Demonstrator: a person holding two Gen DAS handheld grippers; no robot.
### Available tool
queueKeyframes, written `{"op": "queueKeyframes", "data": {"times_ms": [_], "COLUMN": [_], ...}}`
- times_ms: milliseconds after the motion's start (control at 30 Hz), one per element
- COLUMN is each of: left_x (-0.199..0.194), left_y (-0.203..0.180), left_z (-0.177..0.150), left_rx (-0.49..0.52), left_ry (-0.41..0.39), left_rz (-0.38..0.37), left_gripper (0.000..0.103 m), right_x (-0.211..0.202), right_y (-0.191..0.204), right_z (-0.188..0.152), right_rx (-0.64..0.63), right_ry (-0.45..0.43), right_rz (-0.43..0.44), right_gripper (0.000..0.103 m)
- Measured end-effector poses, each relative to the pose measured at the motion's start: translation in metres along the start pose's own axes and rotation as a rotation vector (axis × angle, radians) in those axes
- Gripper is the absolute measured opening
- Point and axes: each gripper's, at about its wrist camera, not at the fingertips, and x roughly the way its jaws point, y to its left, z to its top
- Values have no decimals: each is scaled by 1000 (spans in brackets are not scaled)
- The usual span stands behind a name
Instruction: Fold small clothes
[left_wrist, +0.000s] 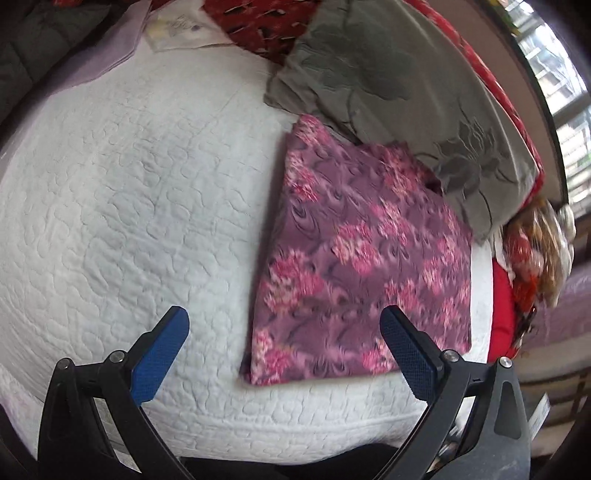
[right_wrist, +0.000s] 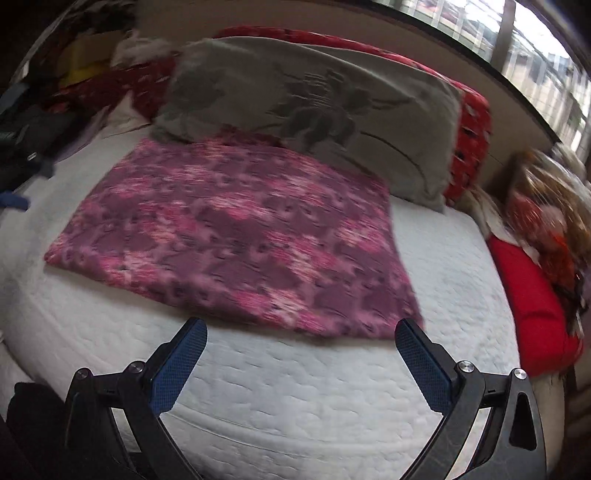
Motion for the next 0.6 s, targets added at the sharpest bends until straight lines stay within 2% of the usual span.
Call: {"op": "queueKeyframes", "data": {"times_ms": [167, 267, 333, 400, 467, 533, 567, 600], "left_x": [11, 15, 18, 23, 27, 33, 37, 41], "left_y": [9, 11, 12, 12, 14, 15, 16, 17], "left_z": [24, 37, 46, 55, 61, 69, 72, 76], "left_rx": [-48, -23, 3, 24, 33, 25, 18, 11], "left_ry": [47, 59, 74, 88, 100, 113, 118, 129], "left_rz": [20, 26, 22, 24, 18, 12, 5, -6], "left_gripper": [103, 103, 103, 103, 103, 103, 103, 103], "right_x": [18, 35, 48, 61, 74, 80, 82, 85], "right_y": [90, 137, 164, 187, 205, 217, 220, 220], "right_z": [20, 27, 31, 31, 29, 28, 30, 32], "right_rx": [-283, -428, -511, -584, -656, -689, -686, -678], "right_ry": [-54, -85, -105, -129, -170, -258, -285, -296], "right_rz": [112, 136, 121, 60, -43, -122, -140, -151], "right_gripper": [101, 101, 101, 101, 101, 101, 98, 83]}}
